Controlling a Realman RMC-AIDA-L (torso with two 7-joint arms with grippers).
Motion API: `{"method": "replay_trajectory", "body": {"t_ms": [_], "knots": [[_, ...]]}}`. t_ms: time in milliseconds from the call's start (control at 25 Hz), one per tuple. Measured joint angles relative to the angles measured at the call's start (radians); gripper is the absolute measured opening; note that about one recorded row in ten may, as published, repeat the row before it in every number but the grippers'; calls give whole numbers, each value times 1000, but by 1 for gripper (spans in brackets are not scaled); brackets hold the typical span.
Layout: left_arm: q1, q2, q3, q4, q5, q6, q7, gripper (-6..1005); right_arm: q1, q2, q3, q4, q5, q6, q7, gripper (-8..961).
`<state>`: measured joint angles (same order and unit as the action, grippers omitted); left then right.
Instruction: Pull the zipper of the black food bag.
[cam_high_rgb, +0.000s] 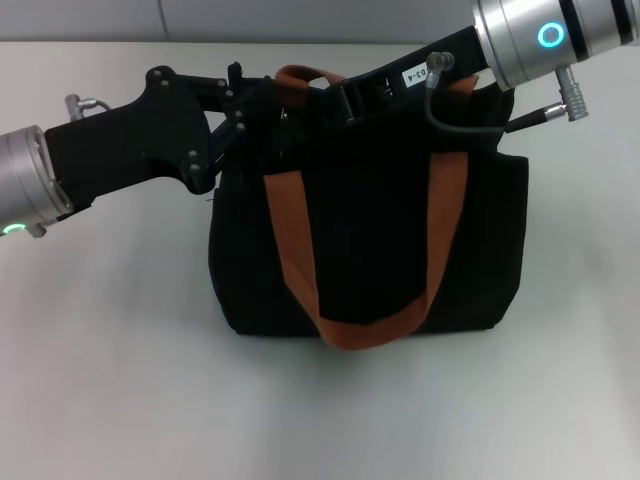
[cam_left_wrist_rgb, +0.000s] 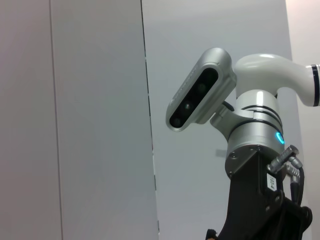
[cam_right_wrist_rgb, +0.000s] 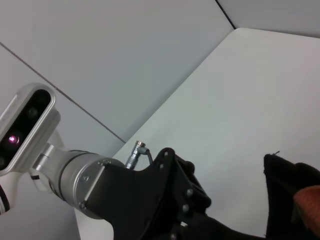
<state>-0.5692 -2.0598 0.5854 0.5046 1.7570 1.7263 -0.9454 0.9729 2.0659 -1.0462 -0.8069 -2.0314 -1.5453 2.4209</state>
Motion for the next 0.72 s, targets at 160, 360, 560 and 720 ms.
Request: {"method": "replay_trajectory", "body": {"t_ms": [160, 360, 560, 720], "knots": [[-6, -3, 1, -1, 1, 0, 0, 57, -1, 8, 3, 0, 0, 3, -10, 217], [6, 0, -7, -1, 1, 3, -1, 58, -2, 10, 3, 0, 1, 2, -11, 219], [20, 4, -10, 0, -2, 4, -1, 60, -12, 8, 3, -9, 1, -1, -11, 219], [26, 6, -10, 0, -12, 6, -1, 60, -13, 6, 4, -10, 1, -2, -11, 218]]}}
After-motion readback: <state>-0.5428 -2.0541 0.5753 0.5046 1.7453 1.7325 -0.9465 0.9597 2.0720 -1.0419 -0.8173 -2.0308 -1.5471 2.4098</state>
